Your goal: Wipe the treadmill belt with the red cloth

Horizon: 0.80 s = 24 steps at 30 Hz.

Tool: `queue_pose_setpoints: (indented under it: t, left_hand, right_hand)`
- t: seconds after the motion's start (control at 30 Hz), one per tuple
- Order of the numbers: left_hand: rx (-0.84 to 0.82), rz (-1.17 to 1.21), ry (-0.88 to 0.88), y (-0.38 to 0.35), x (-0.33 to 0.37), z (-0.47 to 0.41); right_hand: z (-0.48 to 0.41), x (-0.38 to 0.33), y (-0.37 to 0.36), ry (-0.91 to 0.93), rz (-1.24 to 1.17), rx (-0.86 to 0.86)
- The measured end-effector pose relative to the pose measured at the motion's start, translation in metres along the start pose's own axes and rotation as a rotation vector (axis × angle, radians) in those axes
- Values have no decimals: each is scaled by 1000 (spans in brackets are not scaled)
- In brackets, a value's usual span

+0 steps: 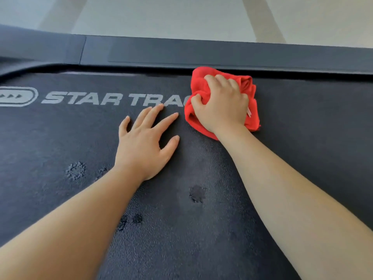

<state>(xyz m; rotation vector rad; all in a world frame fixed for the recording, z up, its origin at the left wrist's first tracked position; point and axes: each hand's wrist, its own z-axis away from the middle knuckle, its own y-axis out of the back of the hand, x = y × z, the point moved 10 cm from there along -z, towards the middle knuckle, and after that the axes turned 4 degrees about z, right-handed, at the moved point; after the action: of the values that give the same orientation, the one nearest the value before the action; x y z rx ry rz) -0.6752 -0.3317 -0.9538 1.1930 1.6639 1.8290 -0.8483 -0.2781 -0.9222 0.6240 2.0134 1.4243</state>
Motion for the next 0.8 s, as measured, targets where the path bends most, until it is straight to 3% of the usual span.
queue_pose_setpoints:
  t: [0.2,0.53,0.63,0.8]
  left_hand:
    - [6,9,-9,-1,-2,-1]
    - [50,86,-32,8,4,3]
    - [63,136,-67,16,10,32]
    - [-93,18,-107,20,3,145]
  right_hand:
    - [20,-2,7,68,-25,-14]
    - [176,-14,44,79,-28,-40]
    - [217,-23,52,82,-23,-50]
    - [262,-43,58,108,-34,-93]
